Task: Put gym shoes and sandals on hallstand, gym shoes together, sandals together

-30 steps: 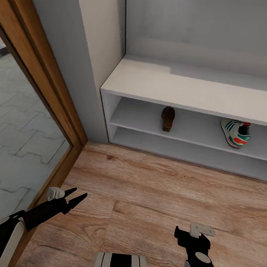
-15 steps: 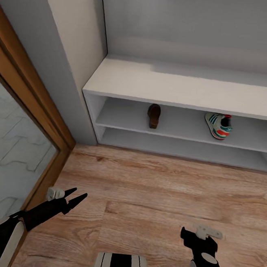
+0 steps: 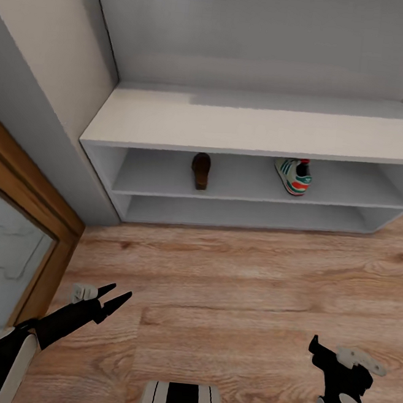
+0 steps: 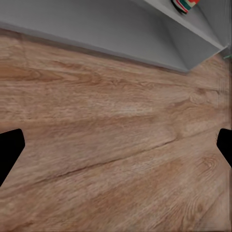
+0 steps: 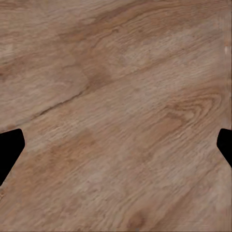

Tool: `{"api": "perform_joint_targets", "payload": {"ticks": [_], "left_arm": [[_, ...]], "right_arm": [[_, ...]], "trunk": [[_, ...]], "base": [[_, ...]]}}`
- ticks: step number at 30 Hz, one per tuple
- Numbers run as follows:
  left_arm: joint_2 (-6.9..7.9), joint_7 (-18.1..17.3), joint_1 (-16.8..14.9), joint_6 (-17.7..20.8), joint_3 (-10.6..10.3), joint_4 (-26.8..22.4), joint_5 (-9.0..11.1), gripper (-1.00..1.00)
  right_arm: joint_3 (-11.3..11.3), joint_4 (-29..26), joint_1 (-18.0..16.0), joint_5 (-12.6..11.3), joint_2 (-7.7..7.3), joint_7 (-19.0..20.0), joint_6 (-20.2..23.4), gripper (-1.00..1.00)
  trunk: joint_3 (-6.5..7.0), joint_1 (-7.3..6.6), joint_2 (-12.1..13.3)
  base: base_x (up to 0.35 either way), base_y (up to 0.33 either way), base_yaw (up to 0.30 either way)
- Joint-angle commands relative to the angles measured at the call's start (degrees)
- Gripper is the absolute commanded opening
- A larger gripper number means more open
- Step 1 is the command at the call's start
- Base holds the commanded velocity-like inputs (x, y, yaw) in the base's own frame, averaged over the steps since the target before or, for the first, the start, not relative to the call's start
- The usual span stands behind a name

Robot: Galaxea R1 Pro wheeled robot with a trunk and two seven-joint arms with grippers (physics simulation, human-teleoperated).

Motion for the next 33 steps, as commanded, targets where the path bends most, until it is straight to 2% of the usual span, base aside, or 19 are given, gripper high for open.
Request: {"api": "perform_joint_targets", "payload": {"ticks": [1,3,7,17,25,33], "left_arm": [[0.01,-0.1,0.0,0.5,0.0,0.0,0.4,1.00],[0.01,-0.1,0.0,0.5,0.0,0.0,0.4,1.00],[0.01,-0.1,0.0,0.5,0.0,0.0,0.4,1.00],[0.01,-0.1,0.0,0.5,0.1,0.0,0.4,1.00],[0.01,-0.1,0.0,0.5,0.0,0.0,0.4,1.00],[0.01,-0.1,0.0,0.5,0.1,0.0,0.4,1.00]], "right_arm": [[0.0,-0.1,0.0,-0.2,0.05,-0.2,-3.2,1.00],[-0.1,-0.1,0.0,-0.2,0.06,-0.2,-7.3,1.00],[-0.1,-0.1,0.0,-0.2,0.07,-0.2,-9.4,1.00],[0.0,0.1,0.0,0.0,0.22,-0.3,-10.1,1.00],[0.0,0.1,0.0,3.3,0.25,-0.3,-10.1,1.00],[0.0,0.2,0.0,3.9,0.25,-0.3,-10.0,1.00]], "trunk": [[-0.03,-0.01,0.0],[-0.03,-0.01,0.0],[-0.03,-0.01,0.0],[-0.03,-0.01,0.0],[-0.03,-0.01,0.0],[-0.03,-0.01,0.0]], "base": [[0.000,0.000,-0.280],[0.000,0.000,-0.269],[0.000,0.000,-0.253],[0.000,0.000,-0.107],[0.000,0.000,-0.078],[0.112,-0.072,-0.272]]}}
